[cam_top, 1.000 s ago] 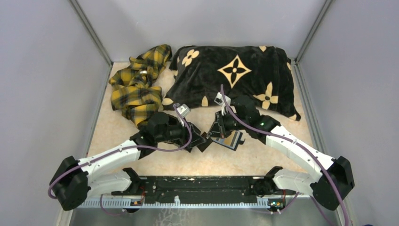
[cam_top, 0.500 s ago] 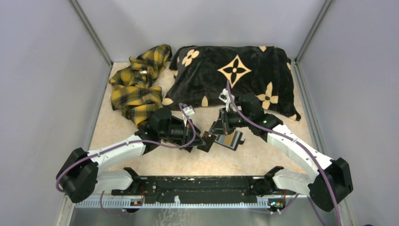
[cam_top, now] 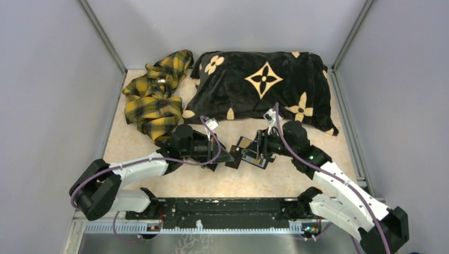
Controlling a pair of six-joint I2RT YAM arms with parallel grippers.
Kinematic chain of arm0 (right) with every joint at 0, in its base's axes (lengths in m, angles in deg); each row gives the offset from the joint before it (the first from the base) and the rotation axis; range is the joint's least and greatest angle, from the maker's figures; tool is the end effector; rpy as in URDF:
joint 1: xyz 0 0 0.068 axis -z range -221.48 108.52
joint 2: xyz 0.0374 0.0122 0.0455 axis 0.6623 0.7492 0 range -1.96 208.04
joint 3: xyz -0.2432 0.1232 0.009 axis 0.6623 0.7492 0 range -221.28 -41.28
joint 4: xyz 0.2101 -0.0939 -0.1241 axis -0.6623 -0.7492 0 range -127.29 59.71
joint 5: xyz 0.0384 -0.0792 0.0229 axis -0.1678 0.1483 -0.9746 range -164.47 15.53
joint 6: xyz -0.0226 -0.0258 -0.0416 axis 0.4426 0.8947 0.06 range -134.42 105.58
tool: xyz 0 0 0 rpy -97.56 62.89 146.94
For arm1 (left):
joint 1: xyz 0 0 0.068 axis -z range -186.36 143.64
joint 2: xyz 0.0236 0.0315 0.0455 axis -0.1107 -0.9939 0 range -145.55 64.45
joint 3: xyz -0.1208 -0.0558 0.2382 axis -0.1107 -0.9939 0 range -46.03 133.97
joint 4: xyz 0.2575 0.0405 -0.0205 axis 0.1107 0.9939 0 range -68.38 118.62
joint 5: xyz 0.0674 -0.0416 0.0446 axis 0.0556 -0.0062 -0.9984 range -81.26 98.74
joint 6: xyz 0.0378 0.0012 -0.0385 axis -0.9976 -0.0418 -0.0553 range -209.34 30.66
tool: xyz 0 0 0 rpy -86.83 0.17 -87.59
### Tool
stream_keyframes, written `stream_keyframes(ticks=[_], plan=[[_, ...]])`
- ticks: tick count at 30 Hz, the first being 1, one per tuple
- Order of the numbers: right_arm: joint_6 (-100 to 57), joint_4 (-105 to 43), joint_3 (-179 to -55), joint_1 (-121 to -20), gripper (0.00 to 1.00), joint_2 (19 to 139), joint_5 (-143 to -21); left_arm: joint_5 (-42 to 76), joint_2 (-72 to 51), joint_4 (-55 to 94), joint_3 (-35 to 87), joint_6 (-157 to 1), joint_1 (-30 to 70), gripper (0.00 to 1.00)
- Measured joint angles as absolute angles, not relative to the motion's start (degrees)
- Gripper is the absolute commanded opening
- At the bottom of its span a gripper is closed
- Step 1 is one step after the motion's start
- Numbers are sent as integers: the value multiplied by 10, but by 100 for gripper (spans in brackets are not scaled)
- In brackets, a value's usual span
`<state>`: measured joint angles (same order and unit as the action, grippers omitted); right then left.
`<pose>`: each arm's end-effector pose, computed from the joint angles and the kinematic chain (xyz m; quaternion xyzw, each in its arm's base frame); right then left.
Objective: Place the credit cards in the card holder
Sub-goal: Pick up the credit card from the storage box.
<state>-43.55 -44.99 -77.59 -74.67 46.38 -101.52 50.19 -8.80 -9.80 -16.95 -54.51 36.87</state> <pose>0.1510 0.1181 0.2708 -0.1520 0.8229 0.4343 0.3334 0.1730 -0.1950 0.2164 0.2738 0.7125 -0.5824 0.2795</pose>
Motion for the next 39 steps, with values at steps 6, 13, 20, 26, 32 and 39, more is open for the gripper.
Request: stream_keyframes(ticks=[6, 13, 20, 26, 32, 39], plan=[[-476, -402, -708, -747, 51, 404, -982, 487, -118, -174, -186, -493, 369, 0], [-520, -337, -652, -747, 46, 401, -977, 487, -174, -284, -196, -429, 369, 0], [-552, -270, -629, -747, 37, 406, -984, 495, -215, -362, -196, -387, 369, 0], [-582, -196, -600, -747, 18, 433, -999, 504, -244, -403, -196, -362, 369, 0], [-610, -146, -585, -744, 0, 449, -1012, 506, -269, -420, -196, -342, 360, 24], [-622, -145, -586, -743, 0, 430, -1008, 481, -265, -372, -182, -346, 364, 65]])
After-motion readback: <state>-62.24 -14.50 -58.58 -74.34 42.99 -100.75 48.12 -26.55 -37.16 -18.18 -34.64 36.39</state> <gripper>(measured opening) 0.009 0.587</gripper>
